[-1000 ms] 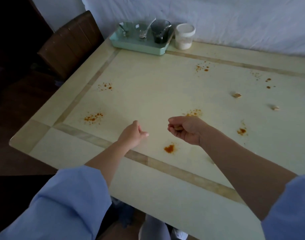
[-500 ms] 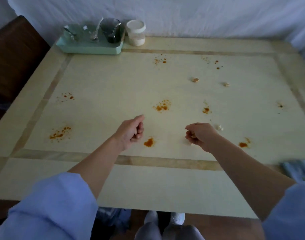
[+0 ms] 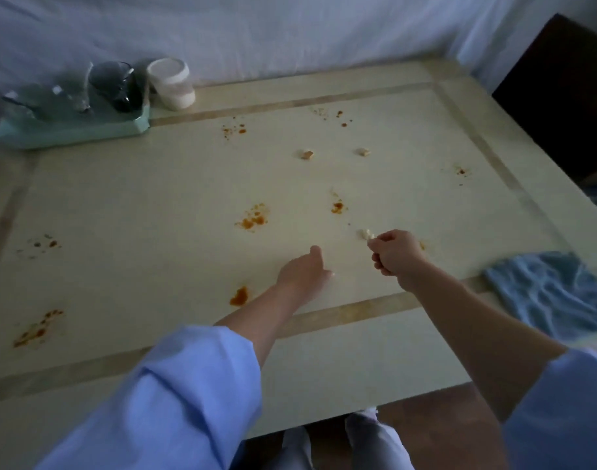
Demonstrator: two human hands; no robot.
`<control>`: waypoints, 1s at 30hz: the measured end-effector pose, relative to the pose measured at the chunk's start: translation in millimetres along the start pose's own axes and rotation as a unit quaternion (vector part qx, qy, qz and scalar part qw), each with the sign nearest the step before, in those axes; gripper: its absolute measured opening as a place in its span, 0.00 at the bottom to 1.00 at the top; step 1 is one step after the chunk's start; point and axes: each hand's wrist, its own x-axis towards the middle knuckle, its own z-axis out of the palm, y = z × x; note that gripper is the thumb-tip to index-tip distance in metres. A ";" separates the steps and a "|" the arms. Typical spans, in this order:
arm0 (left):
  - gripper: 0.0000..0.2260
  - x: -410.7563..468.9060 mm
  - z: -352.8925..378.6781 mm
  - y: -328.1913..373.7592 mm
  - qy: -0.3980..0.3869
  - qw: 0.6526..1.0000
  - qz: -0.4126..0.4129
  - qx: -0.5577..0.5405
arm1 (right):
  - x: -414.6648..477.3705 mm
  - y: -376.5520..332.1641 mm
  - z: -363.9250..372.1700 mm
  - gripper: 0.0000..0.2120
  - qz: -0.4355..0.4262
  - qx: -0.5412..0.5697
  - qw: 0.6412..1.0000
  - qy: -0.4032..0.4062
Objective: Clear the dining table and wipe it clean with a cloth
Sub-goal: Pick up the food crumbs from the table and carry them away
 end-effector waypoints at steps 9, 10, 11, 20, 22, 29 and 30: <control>0.11 23.4 -8.2 12.2 -0.076 0.996 0.000 -0.036 | 55.0 1.2 -6.1 0.17 -0.056 -0.254 0.966 0.004; 0.08 26.8 -11.0 13.7 -0.070 0.996 0.000 -0.063 | 58.8 0.1 -4.6 0.18 -0.067 -0.282 0.957 -0.003; 0.05 31.3 -14.4 15.6 -0.057 0.993 -0.004 -0.104 | 62.7 -1.7 -2.8 0.18 -0.072 -0.302 0.951 -0.011; 0.12 99.8 -74.6 34.8 0.022 0.737 -0.077 -0.671 | 99.7 -20.6 -10.8 0.06 -0.105 -0.356 0.919 -0.136; 0.14 120.5 -87.5 36.1 0.037 0.704 -0.080 -0.705 | 114.7 -31.3 -20.2 0.07 -0.093 -0.224 0.950 -0.196; 0.09 196.3 -113.3 32.9 0.216 0.879 -0.134 -0.403 | 191.2 -82.3 -40.9 0.06 -0.074 0.029 0.987 -0.137; 0.07 201.9 -115.5 30.3 0.231 0.899 -0.135 -0.346 | 200.3 -85.8 -40.8 0.05 -0.092 0.008 0.989 -0.112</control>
